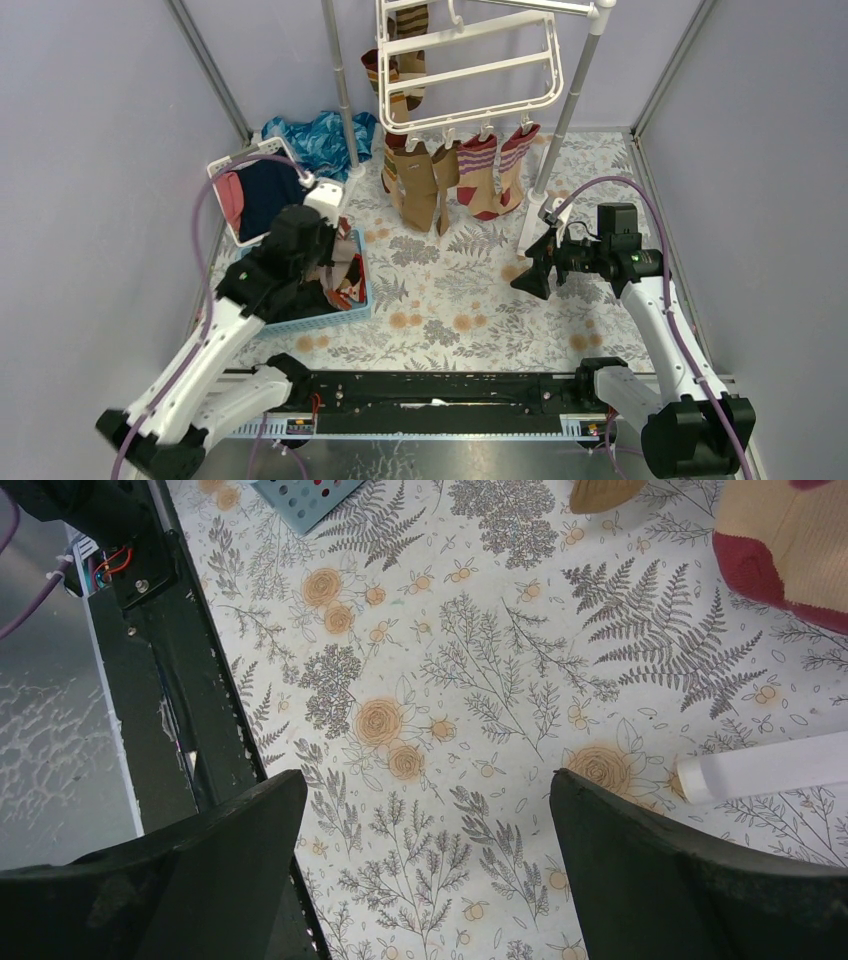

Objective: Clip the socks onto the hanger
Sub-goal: Pick up the sock from the bin.

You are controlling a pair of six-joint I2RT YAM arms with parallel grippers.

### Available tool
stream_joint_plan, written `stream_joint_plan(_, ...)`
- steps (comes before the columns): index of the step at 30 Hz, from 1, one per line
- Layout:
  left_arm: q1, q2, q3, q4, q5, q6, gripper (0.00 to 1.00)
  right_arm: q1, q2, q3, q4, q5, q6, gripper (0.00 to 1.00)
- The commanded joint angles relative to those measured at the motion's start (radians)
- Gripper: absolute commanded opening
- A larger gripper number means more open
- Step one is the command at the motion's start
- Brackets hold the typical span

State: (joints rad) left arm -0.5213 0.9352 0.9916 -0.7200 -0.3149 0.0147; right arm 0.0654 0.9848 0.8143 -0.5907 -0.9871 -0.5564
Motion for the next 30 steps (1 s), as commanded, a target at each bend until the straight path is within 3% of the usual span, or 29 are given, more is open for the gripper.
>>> stream_joint_plan(1, 0.01, -0.114, -0.039, 0.12, 0.044, -0.128, 0.0, 0.01, -0.027, 0.012, 0.027, -0.012, -0.004, 1.0)
stream_joint_plan(5, 0.01, -0.239, -0.071, 0.249, 0.169, -0.207, 0.0, 0.01, -0.042, 0.003, 0.034, -0.027, -0.015, 1.0)
stream_joint_plan(8, 0.01, -0.319, -0.122, 0.407, 0.393, -0.264, 0.0, 0.01, -0.053, -0.007, 0.035, -0.064, -0.037, 1.0)
stream_joint_plan(13, 0.01, -0.35, -0.278, 0.854, 0.795, -0.452, 0.0, 0.01, -0.062, -0.007, 0.009, -0.204, -0.096, 1.0)
stream_joint_plan(17, 0.008, -0.267, -0.358, 1.255, 0.933, -0.714, 0.0, 0.01, -0.053, 0.025, -0.032, -0.339, -0.16, 1.0)
stream_joint_plan(20, -0.017, -0.187, -0.385, 1.508, 0.932, -0.847, 0.0, 0.009, -0.028, 0.127, -0.217, -0.425, -0.343, 1.0)
stream_joint_plan(22, -0.085, -0.133, -0.397, 1.643, 0.885, -0.858, 0.0, 0.01, -0.006, 0.211, -0.325, -0.445, -0.447, 1.0)
stream_joint_plan(26, -0.3, -0.013, -0.354, 1.682, 0.738, -0.69, 0.0, 0.01, 0.014, 0.313, -0.279, -0.419, -0.302, 1.0)
stream_joint_plan(30, -0.423, 0.097, -0.323, 1.713, 0.623, -0.567, 0.0, 0.009, 0.005, 0.333, -0.197, -0.383, -0.153, 1.0)
